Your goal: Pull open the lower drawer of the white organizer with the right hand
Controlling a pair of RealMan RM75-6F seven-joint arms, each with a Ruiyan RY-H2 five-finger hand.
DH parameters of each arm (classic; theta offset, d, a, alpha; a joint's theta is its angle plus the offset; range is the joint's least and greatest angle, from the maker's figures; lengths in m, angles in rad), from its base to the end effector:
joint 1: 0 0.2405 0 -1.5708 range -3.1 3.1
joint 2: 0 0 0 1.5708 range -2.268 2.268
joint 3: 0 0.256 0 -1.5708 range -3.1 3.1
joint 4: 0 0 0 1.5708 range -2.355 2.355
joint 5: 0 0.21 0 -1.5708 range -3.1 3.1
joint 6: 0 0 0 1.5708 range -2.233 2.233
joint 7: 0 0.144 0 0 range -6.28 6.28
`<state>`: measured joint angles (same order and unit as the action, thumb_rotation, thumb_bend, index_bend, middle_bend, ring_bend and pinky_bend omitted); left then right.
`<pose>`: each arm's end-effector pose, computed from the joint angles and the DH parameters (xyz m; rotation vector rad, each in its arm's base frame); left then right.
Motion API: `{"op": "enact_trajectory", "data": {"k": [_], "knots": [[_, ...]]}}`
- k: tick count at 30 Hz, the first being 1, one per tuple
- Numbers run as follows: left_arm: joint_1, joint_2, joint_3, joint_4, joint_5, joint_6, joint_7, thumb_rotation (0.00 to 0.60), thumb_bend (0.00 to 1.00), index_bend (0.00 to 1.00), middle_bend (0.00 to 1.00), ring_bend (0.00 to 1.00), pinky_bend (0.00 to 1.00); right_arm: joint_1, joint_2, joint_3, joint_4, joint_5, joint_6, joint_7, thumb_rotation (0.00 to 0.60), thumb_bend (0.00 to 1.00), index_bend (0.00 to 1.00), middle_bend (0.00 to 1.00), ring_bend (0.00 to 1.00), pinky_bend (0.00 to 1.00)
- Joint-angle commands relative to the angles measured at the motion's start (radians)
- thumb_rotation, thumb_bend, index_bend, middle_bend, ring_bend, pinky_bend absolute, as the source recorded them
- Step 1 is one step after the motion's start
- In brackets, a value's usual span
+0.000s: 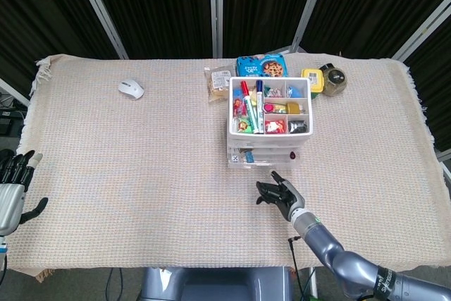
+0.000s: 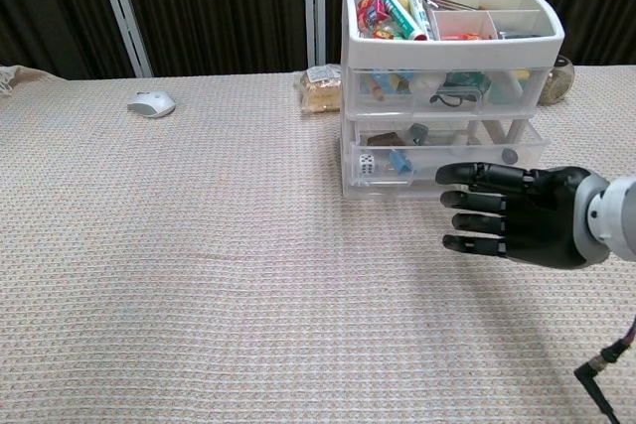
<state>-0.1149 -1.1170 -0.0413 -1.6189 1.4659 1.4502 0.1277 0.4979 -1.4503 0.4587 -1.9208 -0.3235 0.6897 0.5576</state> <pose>-0.3114 0.1884 0.1552 -1.4370 -0.8365 -0.7947 -0.1459 -0.2761 -0.0143 0.2669 -2.7669 1.1402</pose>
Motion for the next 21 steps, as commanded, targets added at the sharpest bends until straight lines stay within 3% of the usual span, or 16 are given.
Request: {"op": "enact_trajectory", "data": {"k": [1,11,21], "knots": [[0.0,0.0,0.0,0.0,0.0,0.0,0.0,0.6,0.32,0.0,0.0,0.0,0.0,-0.014,0.01,-0.008,-0.025,-0.011,0.021,0.002,0.6,0.37,0.01,0.73,0.81,0.58],[0.001,0.0,0.001,0.002,0.002,0.002,-0.003,0.6,0.32,0.0,0.0,0.0,0.0,-0.121,0.031,-0.041,-0.209,-0.167,0.302,-0.029,0.6,0.36,0.0,0.67,0.76,0.53],[0.001,-0.001,0.001,0.003,0.005,0.003,-0.005,0.6,0.32,0.0,0.0,0.0,0.0,-0.187,0.123,-0.017,-0.215,-0.169,0.398,-0.039,0.6,0.35,0.0,0.63,0.73,0.46]]}}
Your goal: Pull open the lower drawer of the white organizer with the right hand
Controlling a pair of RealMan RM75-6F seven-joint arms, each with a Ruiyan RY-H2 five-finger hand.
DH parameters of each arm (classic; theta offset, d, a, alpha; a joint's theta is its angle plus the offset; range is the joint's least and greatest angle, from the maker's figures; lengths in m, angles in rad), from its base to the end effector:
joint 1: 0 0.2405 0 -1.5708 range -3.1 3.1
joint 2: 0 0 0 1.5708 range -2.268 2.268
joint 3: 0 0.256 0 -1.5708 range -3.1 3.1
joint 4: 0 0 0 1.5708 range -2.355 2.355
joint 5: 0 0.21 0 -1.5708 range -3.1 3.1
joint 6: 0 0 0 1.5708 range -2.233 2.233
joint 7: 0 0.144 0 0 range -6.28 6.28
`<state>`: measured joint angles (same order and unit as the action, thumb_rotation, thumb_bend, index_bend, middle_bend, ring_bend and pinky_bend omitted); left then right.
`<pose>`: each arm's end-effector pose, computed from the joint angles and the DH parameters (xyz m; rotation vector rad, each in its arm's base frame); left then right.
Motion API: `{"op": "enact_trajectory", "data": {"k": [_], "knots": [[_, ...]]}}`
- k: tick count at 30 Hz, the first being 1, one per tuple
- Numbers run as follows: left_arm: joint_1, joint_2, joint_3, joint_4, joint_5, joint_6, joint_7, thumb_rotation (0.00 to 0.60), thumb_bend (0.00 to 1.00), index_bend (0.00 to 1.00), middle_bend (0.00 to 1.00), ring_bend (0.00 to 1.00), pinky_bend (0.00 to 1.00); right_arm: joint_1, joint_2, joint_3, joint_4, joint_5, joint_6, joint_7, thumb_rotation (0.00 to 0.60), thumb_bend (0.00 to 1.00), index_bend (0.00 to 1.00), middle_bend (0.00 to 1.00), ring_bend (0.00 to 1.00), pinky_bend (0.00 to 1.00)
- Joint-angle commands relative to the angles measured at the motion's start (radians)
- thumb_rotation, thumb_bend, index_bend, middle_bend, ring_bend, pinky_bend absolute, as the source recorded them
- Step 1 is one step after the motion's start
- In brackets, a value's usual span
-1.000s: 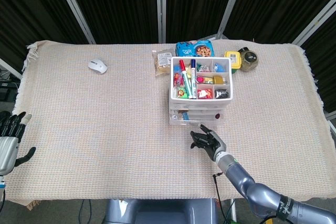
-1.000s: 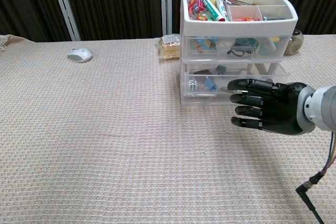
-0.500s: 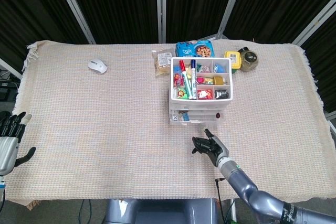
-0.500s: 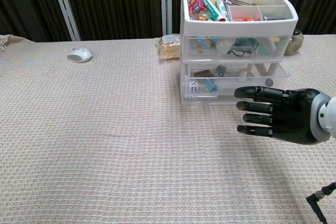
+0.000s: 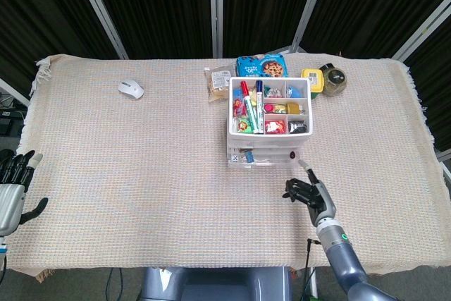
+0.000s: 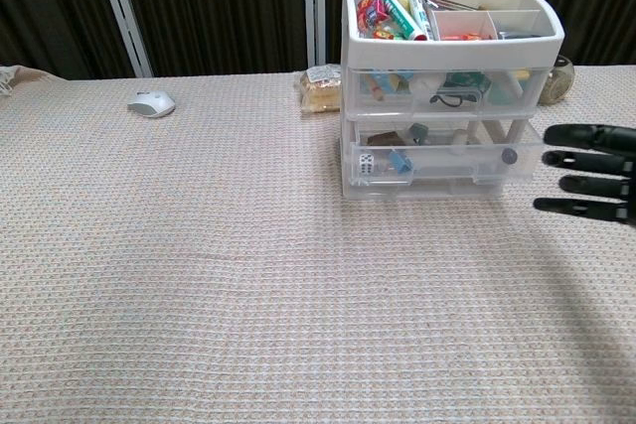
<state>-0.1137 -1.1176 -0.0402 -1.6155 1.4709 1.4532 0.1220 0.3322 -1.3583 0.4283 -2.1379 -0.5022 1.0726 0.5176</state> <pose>-0.3115 0.1879 0.1553 -1.4380 -0.8357 -0.7995 -0.1750 -0.2485 0.0453 0.2109 -2.4116 1.3560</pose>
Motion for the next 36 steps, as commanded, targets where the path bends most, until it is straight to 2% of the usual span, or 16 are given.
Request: {"op": "enact_trajectory", "data": {"k": [1,7,10,16,20,24,25,26,29,36], "knots": [[0.0,-0.001,0.0,0.0,0.0,0.0,0.002,0.6,0.32,0.0,0.0,0.0,0.0,-0.028,0.041,0.021,0.004,0.013,0.016,0.007,0.6,0.35,0.0,0.63,0.73,0.46],[0.001,-0.002,-0.001,-0.001,-0.001,0.002,0.006,0.6,0.32,0.0,0.0,0.0,0.0,-0.055,0.087,0.062,0.015,-0.009,0.035,0.022,0.6,0.35,0.0,0.63,0.73,0.46],[0.001,-0.002,-0.001,-0.002,-0.001,0.002,0.006,0.6,0.32,0.0,0.0,0.0,0.0,-0.055,0.111,0.075,0.014,-0.014,0.029,0.012,0.6,0.34,0.01,0.6,0.69,0.42],[0.001,-0.001,0.0,-0.002,0.0,0.002,0.005,0.6,0.32,0.0,0.0,0.0,0.0,-0.018,0.192,0.081,0.015,-0.028,0.004,-0.1,0.6,0.34,0.15,0.51,0.59,0.32],[0.001,-0.001,0.0,-0.001,0.0,0.002,0.003,0.6,0.32,0.0,0.0,0.0,0.0,0.016,0.235,0.071,0.007,-0.023,-0.001,-0.19,0.6,0.34,0.18,0.5,0.58,0.3],[0.001,-0.001,0.0,0.001,0.001,0.001,-0.002,0.6,0.32,0.0,0.0,0.0,0.0,0.035,0.289,0.032,0.006,-0.083,-0.021,-0.292,0.6,0.34,0.18,0.52,0.59,0.32],[0.001,0.0,0.0,0.001,0.002,0.001,-0.003,0.6,0.32,0.0,0.0,0.0,0.0,0.033,0.305,0.011,0.015,-0.126,-0.032,-0.321,0.6,0.33,0.18,0.53,0.59,0.34],[0.001,-0.001,0.0,0.0,0.001,0.001,-0.001,0.6,0.32,0.0,0.0,0.0,0.0,0.022,0.332,-0.049,0.047,-0.213,-0.048,-0.387,0.6,0.33,0.18,0.54,0.6,0.37],[0.001,-0.002,-0.001,-0.004,-0.001,0.002,0.007,0.6,0.32,0.0,0.0,0.0,0.0,-0.007,0.336,-0.105,0.086,-0.332,-0.049,-0.394,0.6,0.32,0.19,0.58,0.63,0.42],[0.001,-0.001,-0.001,-0.002,0.001,0.003,0.004,0.6,0.32,0.0,0.0,0.0,0.0,-0.028,0.327,-0.17,0.112,-0.477,0.036,-0.482,0.6,0.32,0.22,0.65,0.68,0.46]]}}
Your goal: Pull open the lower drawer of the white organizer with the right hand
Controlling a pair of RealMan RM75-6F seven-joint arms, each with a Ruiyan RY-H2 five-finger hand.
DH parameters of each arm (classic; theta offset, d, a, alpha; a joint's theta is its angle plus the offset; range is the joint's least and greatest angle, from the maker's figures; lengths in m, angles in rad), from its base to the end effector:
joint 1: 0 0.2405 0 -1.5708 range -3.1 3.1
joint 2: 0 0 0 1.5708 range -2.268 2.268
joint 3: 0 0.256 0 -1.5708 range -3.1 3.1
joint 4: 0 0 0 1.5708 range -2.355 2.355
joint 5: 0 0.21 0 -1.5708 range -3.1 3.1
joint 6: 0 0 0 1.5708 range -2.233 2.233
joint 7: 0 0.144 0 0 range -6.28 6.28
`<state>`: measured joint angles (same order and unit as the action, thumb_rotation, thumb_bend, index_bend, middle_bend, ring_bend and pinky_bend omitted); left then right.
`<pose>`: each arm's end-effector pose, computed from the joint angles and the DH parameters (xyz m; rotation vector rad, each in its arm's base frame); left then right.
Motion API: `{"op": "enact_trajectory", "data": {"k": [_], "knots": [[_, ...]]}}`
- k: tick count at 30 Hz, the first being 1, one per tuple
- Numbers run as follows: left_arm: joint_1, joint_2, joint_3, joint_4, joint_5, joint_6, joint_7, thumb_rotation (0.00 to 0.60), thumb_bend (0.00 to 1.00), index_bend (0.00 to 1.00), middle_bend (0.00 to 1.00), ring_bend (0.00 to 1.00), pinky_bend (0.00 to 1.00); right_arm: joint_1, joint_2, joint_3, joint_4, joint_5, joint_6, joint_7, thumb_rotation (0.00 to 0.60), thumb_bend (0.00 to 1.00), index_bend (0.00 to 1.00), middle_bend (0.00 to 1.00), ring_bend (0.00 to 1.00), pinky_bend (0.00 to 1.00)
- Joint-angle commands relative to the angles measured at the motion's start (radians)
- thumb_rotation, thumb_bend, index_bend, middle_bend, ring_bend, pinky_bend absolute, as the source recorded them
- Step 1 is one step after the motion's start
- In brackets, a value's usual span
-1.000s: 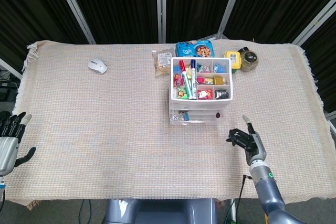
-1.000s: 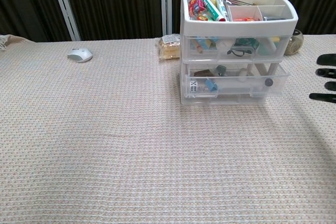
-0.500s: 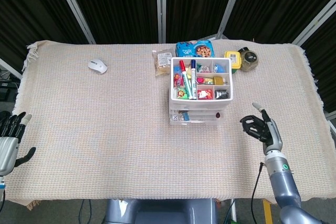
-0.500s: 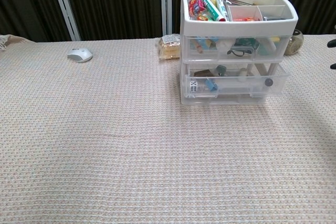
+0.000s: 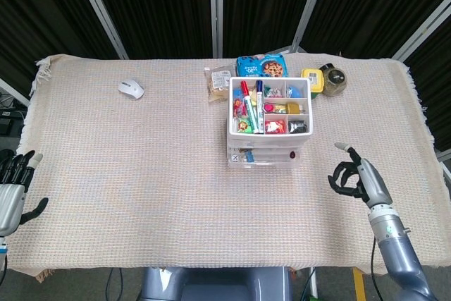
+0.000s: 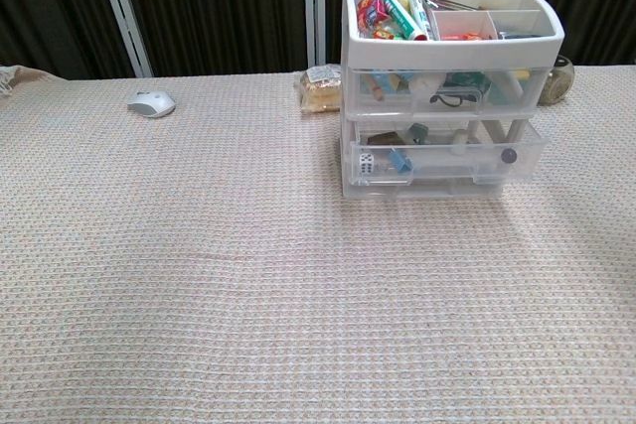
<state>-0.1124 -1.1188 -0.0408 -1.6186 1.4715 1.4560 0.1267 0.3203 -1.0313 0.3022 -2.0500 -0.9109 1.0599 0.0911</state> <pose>-0.3107 0.1875 0.1550 -1.4365 -0.8336 -0.8006 -0.2203 -0.2621 0.1331 1.1403 -1.6190 1.0994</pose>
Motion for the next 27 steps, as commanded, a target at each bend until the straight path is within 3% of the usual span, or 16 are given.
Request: {"op": "enact_trajectory", "data": {"k": [1,15,27], "knots": [[0.0,0.0,0.0,0.002,0.001,0.0,-0.002,0.6,0.32,0.0,0.0,0.0,0.0,-0.016,-0.006,-0.049,0.027,-0.083,0.059,-0.066,0.6,0.32,0.23,0.65,0.68,0.46],[0.0,0.001,0.001,0.005,0.005,0.0,-0.009,0.6,0.32,0.0,0.0,0.0,0.0,-0.003,-0.088,-0.132,0.106,-0.276,0.117,-0.167,0.6,0.32,0.25,0.68,0.7,0.47],[0.0,0.0,0.0,0.004,0.003,0.001,-0.004,0.6,0.32,0.0,0.0,0.0,0.0,0.029,-0.165,-0.15,0.129,-0.309,0.111,-0.214,0.6,0.32,0.24,0.68,0.71,0.47]]}}
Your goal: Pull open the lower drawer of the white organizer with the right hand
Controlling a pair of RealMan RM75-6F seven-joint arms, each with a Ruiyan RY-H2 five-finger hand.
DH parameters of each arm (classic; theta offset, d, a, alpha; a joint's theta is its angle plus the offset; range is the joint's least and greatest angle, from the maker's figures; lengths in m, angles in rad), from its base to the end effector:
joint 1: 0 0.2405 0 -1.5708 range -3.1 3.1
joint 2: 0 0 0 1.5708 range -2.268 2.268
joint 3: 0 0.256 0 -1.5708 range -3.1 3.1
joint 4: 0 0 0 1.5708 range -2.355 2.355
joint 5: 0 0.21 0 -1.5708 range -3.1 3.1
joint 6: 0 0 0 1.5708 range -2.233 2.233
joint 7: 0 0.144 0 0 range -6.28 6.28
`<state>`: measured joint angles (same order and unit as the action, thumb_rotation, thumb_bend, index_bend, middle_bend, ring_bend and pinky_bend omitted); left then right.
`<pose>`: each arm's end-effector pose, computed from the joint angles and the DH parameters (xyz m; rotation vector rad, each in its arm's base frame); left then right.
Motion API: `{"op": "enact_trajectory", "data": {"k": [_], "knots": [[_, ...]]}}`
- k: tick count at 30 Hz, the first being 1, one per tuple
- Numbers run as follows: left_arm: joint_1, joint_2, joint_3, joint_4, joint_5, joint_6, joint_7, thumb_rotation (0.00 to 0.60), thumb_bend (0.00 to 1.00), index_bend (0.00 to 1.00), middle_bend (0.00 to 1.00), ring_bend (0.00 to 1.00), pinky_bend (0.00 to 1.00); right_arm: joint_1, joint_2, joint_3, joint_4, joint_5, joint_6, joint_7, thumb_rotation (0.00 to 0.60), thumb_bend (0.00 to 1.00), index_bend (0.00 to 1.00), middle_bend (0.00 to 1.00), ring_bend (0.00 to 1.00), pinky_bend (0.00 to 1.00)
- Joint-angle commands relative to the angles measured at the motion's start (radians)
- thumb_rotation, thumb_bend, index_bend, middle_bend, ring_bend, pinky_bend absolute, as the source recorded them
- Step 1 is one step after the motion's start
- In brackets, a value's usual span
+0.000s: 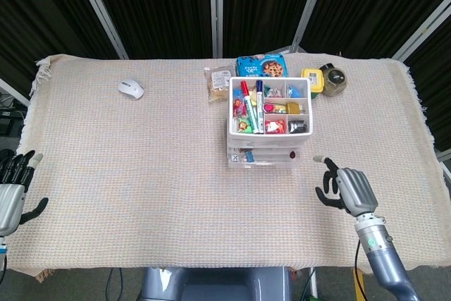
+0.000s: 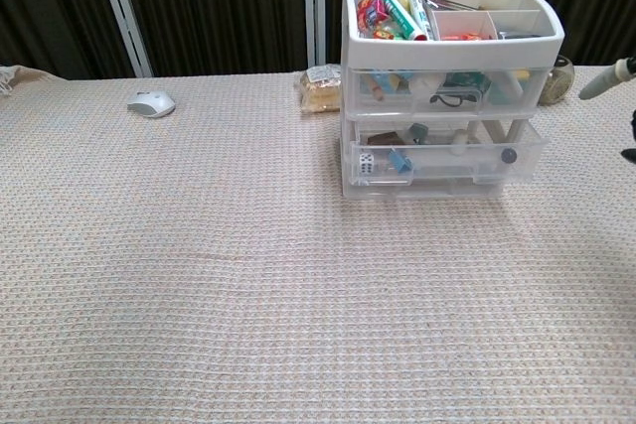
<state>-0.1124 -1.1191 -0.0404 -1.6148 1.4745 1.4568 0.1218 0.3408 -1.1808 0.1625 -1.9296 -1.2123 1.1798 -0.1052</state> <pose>-0.3111 0.1875 0.1552 -1.4378 -0.8329 -0.8033 -0.2111 -0.2508 0.0964 1.4658 -1.2823 1.0628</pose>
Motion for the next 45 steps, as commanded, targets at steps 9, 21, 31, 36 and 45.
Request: {"op": "enact_trajectory", "data": {"k": [9,21,31,36,45], "knots": [[0.0,-0.001,-0.001,0.0,-0.001,0.001,0.002,0.6,0.32,0.0,0.0,0.0,0.0,0.041,-0.066,-0.017,0.012,0.017,-0.043,-0.05,0.6,0.32,0.21,0.68,0.71,0.47],[-0.001,0.0,-0.001,-0.001,-0.002,-0.002,0.001,0.6,0.32,0.0,0.0,0.0,0.0,0.097,-0.141,0.009,0.069,0.113,-0.08,-0.092,0.6,0.32,0.19,0.68,0.71,0.47],[-0.002,0.001,-0.001,-0.001,-0.002,-0.003,0.001,0.6,0.32,0.0,0.0,0.0,0.0,0.135,-0.191,0.021,0.117,0.177,-0.099,-0.124,0.6,0.32,0.24,0.71,0.73,0.47],[-0.001,0.001,-0.001,-0.001,-0.003,-0.003,0.001,0.6,0.32,0.0,0.0,0.0,0.0,0.148,-0.213,0.029,0.135,0.195,-0.098,-0.131,0.6,0.32,0.25,0.71,0.73,0.47],[-0.001,0.002,0.0,-0.001,-0.002,-0.004,-0.002,0.6,0.32,0.0,0.0,0.0,0.0,0.17,-0.237,0.039,0.165,0.239,-0.098,-0.158,0.6,0.33,0.32,0.72,0.74,0.47]]}}
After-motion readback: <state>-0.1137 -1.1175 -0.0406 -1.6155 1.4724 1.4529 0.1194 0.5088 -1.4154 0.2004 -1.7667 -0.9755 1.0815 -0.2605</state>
